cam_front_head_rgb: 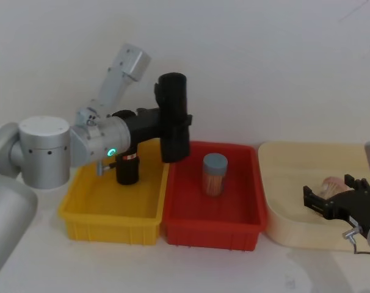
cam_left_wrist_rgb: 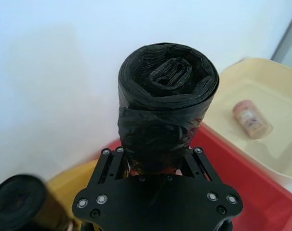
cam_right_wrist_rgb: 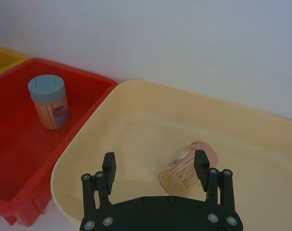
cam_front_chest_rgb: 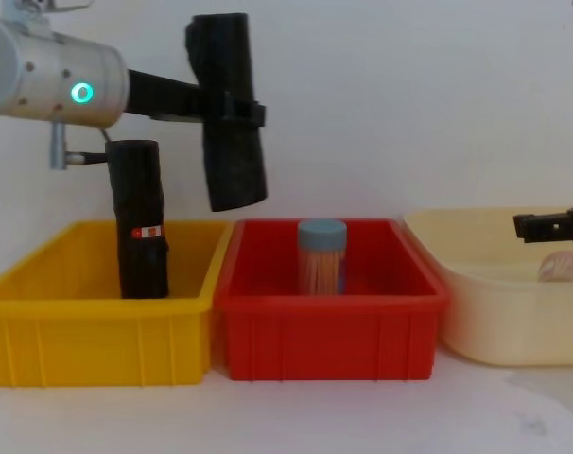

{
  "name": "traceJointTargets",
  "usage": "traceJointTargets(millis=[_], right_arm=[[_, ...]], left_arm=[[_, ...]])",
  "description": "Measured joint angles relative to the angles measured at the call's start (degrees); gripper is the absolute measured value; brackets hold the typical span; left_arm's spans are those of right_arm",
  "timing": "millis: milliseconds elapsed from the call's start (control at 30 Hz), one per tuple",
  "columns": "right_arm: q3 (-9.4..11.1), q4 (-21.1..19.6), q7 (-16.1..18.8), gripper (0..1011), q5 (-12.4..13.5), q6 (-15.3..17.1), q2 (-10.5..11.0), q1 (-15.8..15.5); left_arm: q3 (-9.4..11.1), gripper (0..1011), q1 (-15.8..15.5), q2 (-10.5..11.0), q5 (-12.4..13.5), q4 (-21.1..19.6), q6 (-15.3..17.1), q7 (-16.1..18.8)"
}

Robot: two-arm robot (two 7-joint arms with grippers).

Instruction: Pick up the garbage bag with the one hand and transfer it to the other hand.

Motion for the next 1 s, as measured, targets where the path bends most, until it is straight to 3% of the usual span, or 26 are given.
traceJointTargets(millis=[467,1000], right_arm=[[0.0,0.0,0.0,999,0.0,0.0,0.0,0.0],[0.0,0.0,0.0,999,0.0,0.0,0.0,0.0]], left_arm=[[3.7,431,-3.7,-3.4,-0.1,5.5,-2.3,-2.8],[6.0,431,-6.0,-6.4,0.1,9.3,-5.6,-3.2]])
